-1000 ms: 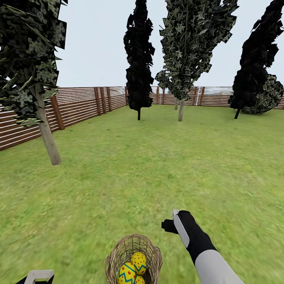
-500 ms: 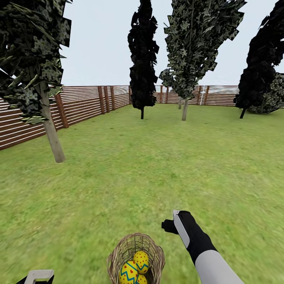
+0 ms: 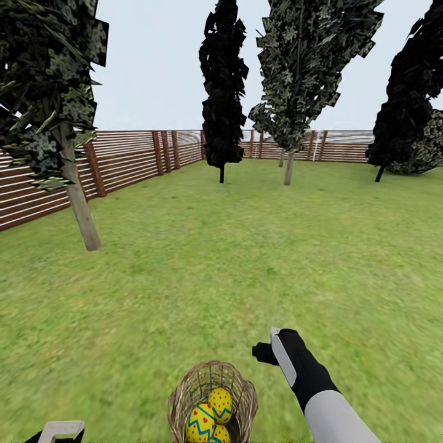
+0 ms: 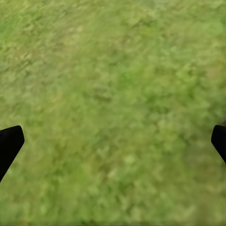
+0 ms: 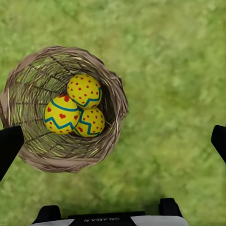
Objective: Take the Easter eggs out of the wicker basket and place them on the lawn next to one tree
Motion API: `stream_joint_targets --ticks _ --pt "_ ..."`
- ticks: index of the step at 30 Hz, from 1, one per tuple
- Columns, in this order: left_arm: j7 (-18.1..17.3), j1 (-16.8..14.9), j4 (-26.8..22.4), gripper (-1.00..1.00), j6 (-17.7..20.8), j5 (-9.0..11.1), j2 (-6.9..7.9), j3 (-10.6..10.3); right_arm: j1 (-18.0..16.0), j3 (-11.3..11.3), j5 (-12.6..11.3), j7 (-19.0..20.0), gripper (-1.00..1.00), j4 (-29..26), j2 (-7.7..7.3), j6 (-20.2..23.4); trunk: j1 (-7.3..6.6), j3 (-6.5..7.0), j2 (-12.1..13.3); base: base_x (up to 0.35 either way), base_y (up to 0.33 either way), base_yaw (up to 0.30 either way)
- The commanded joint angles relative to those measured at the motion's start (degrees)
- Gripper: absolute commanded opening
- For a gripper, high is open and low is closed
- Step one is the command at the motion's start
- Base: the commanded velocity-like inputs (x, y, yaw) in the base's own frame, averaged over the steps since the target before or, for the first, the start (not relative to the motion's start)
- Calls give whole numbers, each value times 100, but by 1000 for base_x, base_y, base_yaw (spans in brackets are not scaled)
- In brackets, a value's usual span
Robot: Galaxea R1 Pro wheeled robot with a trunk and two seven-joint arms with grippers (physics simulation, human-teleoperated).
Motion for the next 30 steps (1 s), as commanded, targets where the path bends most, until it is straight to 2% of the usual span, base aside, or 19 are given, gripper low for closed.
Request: stream_joint_targets --ticks 1,10,30 --pt "39 -5 0 100 -23 60 10 -42 -4 -12 -61 -49 100 -7 4 13 24 -36 -49 0 0 0" --pt "39 -5 3 100 -26 59 10 -42 -4 -30 -55 -45 100 -10 2 14 221 -258 -410 0 0 0" --pt "45 -5 9 100 -39 59 10 -42 -4 2 -60 -40 100 -3 4 -24 661 -626 -1212 0 0 0"
